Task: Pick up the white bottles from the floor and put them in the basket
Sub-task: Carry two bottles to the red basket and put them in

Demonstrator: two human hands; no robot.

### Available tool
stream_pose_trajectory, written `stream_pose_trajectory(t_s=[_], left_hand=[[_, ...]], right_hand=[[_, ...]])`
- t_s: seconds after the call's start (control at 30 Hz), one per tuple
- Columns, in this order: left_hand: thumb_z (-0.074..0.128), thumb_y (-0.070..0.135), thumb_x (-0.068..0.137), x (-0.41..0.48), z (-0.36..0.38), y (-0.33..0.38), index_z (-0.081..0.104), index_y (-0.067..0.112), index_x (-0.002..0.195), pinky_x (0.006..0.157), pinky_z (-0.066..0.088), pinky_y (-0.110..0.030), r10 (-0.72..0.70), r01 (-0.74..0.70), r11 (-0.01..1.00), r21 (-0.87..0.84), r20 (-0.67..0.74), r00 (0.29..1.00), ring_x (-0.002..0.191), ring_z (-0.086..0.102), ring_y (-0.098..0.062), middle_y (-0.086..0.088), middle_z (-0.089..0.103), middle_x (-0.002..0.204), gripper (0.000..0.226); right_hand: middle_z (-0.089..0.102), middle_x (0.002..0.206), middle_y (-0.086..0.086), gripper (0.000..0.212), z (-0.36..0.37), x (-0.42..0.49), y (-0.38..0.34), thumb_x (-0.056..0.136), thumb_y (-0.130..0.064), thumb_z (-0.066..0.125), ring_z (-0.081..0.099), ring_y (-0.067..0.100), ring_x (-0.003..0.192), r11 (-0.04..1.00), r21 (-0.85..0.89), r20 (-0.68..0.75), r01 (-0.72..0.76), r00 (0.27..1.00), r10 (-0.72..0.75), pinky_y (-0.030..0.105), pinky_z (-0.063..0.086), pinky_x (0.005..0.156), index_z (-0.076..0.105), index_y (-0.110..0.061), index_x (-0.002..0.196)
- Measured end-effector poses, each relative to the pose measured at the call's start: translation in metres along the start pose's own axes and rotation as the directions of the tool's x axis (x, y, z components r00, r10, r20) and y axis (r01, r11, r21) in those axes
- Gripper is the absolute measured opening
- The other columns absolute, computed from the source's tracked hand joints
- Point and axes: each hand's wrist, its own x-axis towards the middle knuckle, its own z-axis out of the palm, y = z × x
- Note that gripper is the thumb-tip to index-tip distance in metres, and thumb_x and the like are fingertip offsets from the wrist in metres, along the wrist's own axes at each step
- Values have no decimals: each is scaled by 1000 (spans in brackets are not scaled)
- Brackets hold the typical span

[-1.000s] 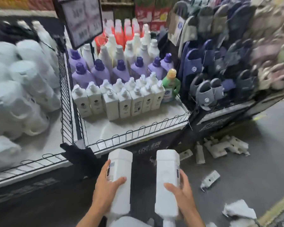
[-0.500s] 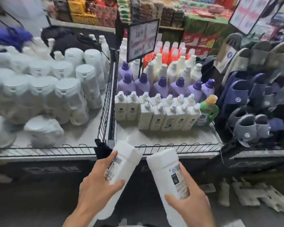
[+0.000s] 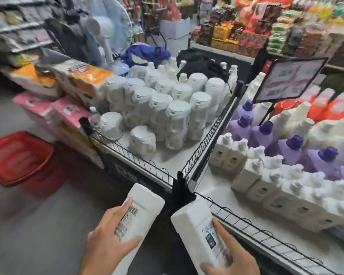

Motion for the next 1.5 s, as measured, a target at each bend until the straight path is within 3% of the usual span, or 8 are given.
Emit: stream_pose_trajectory(t_s=[0.2, 0.37, 0.47, 0.6, 0.73, 0.9, 1.2, 1.5], left_hand=[[86, 47, 61, -8, -37, -25, 20, 86, 125, 78, 51, -32, -65, 76, 991, 107, -103, 993, 89, 64, -8, 40, 46, 126, 100], [72, 56, 58, -5, -71, -45, 21, 82, 132, 79, 54, -34, -87, 111, 989, 96, -222, 971, 86, 63, -7, 36, 46, 130, 94], [72, 56, 58, -7, -89, -65, 22, 76, 137, 79, 54, -34, -115, 140, 988, 68, -291, 950, 86, 65, -7, 34, 47, 129, 96], [72, 60, 56, -9, -115, -102, 21, 71, 140, 75, 52, -34, -173, 206, 977, 48, -379, 909, 89, 65, -11, 33, 42, 130, 99], [80, 57, 58, -9, -144, -146, 16, 86, 125, 77, 53, -37, -232, 264, 965, 8, -445, 865, 90, 65, -12, 40, 42, 124, 97], [89, 46, 60, -10, -177, -191, 22, 81, 130, 79, 54, -38, -304, 339, 941, -16, -482, 822, 93, 66, -11, 35, 49, 125, 103], [65, 66, 48, 14, -229, -240, 23, 73, 134, 78, 55, -40, -402, 399, 908, -130, -538, 741, 90, 65, -13, 33, 47, 123, 96], [71, 60, 49, 77, -276, -277, 22, 81, 130, 71, 52, -30, -482, 486, 859, -160, -571, 664, 88, 60, -1, 44, 46, 112, 96]], right_hand=[[62, 108, -28, 102, 3, 63, -26, 56, -58, 76, 61, 6, 76, 963, -112, 236, 244, 948, -213, 16, 48, 69, 19, -77, 139], [53, 85, -24, 97, 27, 119, -81, 62, -61, 67, 58, 6, 77, 852, -231, 403, 471, 843, -357, 25, 50, 70, 11, -78, 139], [54, 89, -23, 99, 50, 144, -115, 65, -60, 70, 59, 3, 72, 790, -239, 463, 565, 781, -419, 31, 53, 72, 13, -73, 144], [53, 100, -25, 100, 88, 169, -161, 66, -61, 71, 53, -7, 65, 688, -274, 517, 672, 706, -484, 21, 48, 68, 12, -70, 147], [56, 108, -24, 101, 131, 186, -201, 65, -61, 70, 56, 0, 69, 668, -247, 529, 702, 676, -514, 21, 50, 65, 11, -72, 145], [63, 109, -15, 99, 179, 200, -233, 62, -62, 68, 60, 4, 71, 685, -200, 524, 700, 668, -529, 23, 51, 64, 16, -70, 146], [63, 104, -24, 99, 267, 257, -302, 60, -59, 73, 63, 1, 73, 703, -86, 548, 706, 623, -559, 22, 54, 66, 23, -67, 145], [64, 106, -22, 98, 348, 343, -387, 62, -53, 80, 62, 5, 76, 661, -24, 609, 750, 535, -585, 30, 52, 72, 25, -71, 141]])
